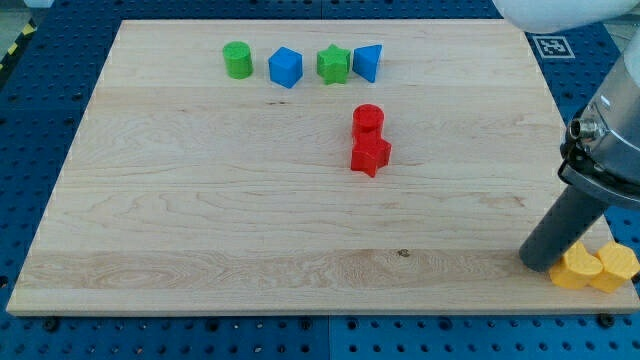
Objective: Move the green circle to the bottom left of the red star
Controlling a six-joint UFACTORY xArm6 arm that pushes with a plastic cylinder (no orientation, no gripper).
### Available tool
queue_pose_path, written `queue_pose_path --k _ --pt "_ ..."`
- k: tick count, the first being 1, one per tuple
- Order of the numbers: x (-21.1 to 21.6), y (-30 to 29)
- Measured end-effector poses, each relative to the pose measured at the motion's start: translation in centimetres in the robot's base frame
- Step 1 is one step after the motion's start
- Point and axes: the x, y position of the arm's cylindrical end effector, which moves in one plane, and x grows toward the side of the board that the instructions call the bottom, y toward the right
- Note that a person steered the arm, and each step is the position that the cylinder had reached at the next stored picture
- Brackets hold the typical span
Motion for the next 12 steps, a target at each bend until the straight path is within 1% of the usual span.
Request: queue_pose_path --k 1,2,3,4,5,6,8,9,10,11,12 --pt "-0.2 -5.1" --pt "-2.0 -13.7" --pt "-5.7 -22.9" --pt "-10.4 -31.8" --pt "-15.1 -36.9" --pt "-16.8 -39.5" --pt "-17.6 -40.4" --pt "-20.6 -42.6" --pt "-25.2 -42.0" --pt "-30.4 -40.4" --pt "-33.5 -36.7"
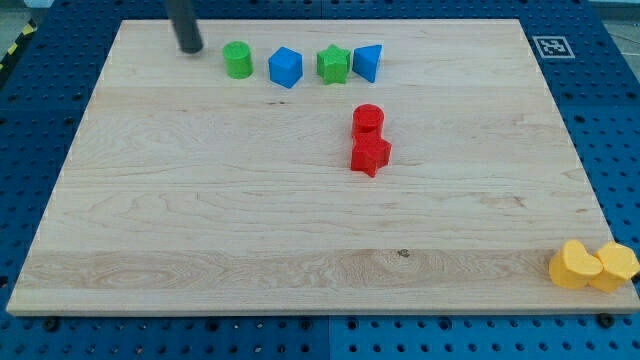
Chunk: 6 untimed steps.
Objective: Move the green circle to the bottom left of the red star
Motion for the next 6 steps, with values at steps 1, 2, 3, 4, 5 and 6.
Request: queue_pose_path --k 1,2,3,4,5,6 --pt "1.1 4.9" --pt "7.7 5.2" --pt "14.4 5.2" --pt "20.5 5.5" --pt "26.5 5.7" --pt "30.5 9.1"
